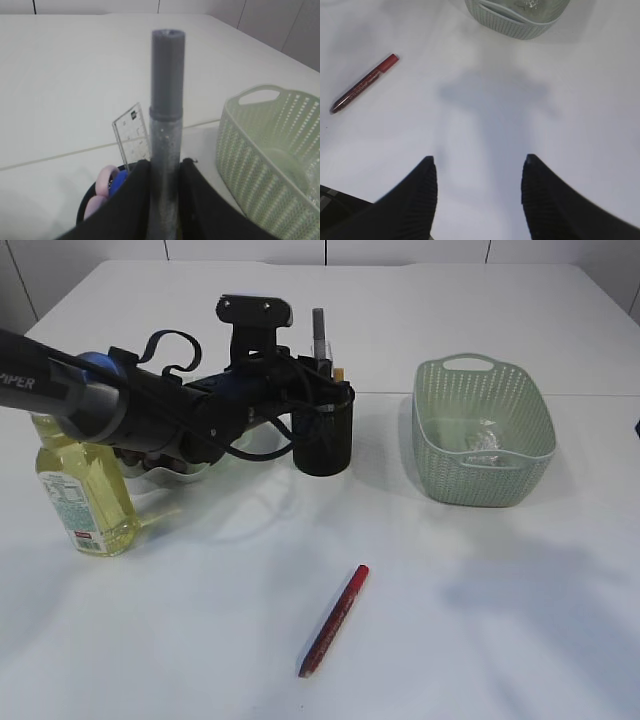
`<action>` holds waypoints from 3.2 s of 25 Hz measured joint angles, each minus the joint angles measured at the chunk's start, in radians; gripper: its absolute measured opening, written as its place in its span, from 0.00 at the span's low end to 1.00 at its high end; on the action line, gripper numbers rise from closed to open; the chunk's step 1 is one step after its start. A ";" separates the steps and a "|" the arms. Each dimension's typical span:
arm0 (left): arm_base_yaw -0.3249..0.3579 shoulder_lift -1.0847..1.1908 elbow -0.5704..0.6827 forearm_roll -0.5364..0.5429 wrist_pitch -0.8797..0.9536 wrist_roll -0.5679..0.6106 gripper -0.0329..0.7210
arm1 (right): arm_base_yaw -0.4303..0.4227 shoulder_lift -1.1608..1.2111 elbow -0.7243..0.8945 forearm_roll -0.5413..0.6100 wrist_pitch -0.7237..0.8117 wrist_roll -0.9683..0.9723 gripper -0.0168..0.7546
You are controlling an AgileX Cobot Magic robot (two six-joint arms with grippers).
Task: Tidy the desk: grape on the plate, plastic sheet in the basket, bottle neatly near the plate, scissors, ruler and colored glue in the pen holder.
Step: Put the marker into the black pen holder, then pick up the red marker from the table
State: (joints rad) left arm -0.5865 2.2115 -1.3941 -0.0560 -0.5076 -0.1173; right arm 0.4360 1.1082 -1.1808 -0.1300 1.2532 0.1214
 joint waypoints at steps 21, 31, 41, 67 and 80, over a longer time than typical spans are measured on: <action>-0.006 -0.165 0.000 0.000 0.349 -0.006 0.49 | 0.000 0.000 0.000 0.000 0.000 0.000 0.58; -0.146 -0.251 -0.005 0.049 0.906 -0.006 0.47 | 0.000 0.000 0.000 0.000 0.000 0.000 0.58; -0.232 -0.251 -0.049 -0.024 1.304 -0.006 0.46 | 0.000 0.000 0.000 0.000 0.000 0.000 0.58; -0.254 0.060 -0.321 -0.088 1.625 -0.018 0.43 | 0.000 0.000 0.000 0.000 0.000 0.000 0.58; -0.254 0.109 -0.324 -0.078 1.601 -0.023 0.43 | 0.000 0.000 0.000 0.000 0.000 -0.002 0.58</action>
State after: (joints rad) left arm -0.8409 2.3204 -1.7180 -0.1336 1.0930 -0.1398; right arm 0.4360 1.1082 -1.1808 -0.1300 1.2532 0.1195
